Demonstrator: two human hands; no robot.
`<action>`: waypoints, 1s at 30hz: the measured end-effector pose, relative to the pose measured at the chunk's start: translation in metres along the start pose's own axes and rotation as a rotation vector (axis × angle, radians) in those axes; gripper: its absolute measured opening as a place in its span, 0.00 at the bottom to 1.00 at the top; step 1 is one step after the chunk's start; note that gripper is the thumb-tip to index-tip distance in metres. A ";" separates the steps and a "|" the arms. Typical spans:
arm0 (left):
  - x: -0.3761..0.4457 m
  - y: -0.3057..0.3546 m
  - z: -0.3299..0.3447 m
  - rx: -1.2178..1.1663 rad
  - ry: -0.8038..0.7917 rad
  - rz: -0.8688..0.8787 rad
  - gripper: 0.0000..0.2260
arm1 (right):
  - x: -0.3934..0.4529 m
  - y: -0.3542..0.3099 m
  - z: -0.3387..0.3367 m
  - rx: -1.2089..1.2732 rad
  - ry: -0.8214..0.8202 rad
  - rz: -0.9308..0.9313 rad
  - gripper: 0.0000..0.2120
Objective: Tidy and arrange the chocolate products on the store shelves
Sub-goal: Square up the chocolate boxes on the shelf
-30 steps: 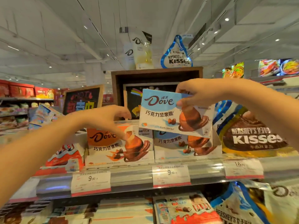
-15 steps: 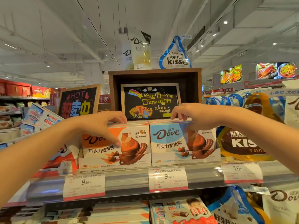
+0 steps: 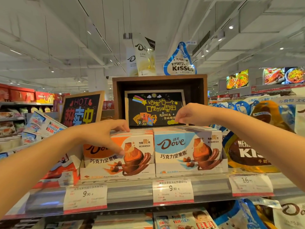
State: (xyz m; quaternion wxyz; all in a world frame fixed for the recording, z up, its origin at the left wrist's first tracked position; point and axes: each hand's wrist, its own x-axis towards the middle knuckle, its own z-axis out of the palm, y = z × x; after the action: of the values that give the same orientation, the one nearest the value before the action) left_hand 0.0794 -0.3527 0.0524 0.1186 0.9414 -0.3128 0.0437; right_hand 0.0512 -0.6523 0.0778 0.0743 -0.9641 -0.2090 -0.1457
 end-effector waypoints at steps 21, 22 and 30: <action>-0.001 -0.005 0.005 -0.003 0.011 0.040 0.24 | 0.032 -0.002 -0.011 -0.260 -0.463 0.095 0.14; -0.002 -0.004 0.007 0.012 0.027 0.045 0.23 | 0.031 -0.001 -0.009 -0.266 -0.450 0.097 0.15; -0.021 0.000 -0.015 0.255 0.057 0.014 0.21 | 0.014 -0.001 -0.027 -0.122 -0.132 0.082 0.10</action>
State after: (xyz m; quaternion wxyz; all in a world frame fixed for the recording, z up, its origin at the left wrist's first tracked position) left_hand 0.0620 -0.3366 0.0637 0.0064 0.9450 -0.3077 0.1105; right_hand 0.0564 -0.6516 0.1075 0.0076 -0.9821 -0.1646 -0.0910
